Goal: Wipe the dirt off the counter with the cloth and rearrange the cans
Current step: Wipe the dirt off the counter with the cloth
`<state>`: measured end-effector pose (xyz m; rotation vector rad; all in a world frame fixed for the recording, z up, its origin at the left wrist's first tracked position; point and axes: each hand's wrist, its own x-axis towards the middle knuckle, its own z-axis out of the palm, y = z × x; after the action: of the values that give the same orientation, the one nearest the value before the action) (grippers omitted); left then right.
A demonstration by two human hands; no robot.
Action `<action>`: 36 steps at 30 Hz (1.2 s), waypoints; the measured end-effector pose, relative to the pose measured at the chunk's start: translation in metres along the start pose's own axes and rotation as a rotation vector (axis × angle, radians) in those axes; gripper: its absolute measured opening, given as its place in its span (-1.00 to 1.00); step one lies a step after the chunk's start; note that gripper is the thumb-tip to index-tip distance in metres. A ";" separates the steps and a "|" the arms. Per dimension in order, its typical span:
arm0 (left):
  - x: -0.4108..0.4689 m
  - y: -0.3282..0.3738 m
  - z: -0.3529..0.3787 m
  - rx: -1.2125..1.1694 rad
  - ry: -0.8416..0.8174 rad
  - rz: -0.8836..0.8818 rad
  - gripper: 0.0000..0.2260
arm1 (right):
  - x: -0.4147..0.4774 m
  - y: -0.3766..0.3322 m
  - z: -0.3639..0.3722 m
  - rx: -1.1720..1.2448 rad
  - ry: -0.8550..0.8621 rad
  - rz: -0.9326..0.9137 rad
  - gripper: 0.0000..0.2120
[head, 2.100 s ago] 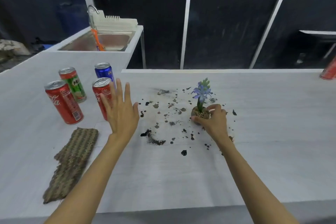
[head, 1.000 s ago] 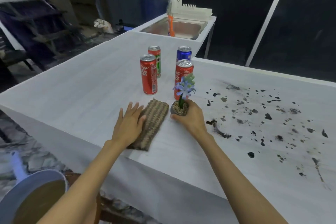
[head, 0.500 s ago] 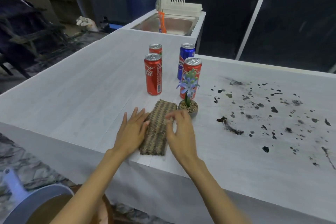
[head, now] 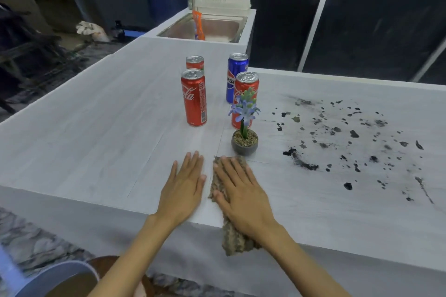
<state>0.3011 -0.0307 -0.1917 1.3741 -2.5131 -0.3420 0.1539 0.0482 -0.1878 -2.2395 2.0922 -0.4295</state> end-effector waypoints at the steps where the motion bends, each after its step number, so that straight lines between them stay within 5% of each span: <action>1: -0.002 0.013 0.006 0.015 -0.002 0.029 -0.53 | -0.021 0.013 -0.005 -0.019 -0.014 0.015 -0.45; 7: 0.018 0.088 0.032 0.002 -0.071 0.143 -0.50 | -0.066 0.115 -0.049 -0.104 -0.004 0.363 -0.46; 12: 0.023 0.099 0.042 0.034 -0.004 0.104 -0.49 | -0.010 0.114 -0.041 -0.034 0.041 0.565 -0.36; 19: 0.023 0.098 0.043 0.031 0.032 0.125 -0.49 | -0.066 0.133 -0.042 -0.006 0.041 0.250 -0.46; 25: 0.022 0.101 0.042 0.044 0.029 0.117 -0.49 | -0.036 0.180 -0.063 -0.146 0.023 0.547 -0.48; 32: 0.024 0.103 0.040 -0.007 0.028 0.165 -0.53 | -0.016 0.111 -0.032 -0.014 0.087 0.328 -0.48; 36: 0.035 0.122 0.044 -0.128 -0.034 0.278 -0.55 | -0.074 0.168 -0.053 -0.083 0.069 0.393 -0.50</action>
<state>0.1723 0.0078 -0.1898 0.9642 -2.6132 -0.4628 -0.0254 0.1151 -0.1872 -1.8035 2.5478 -0.4035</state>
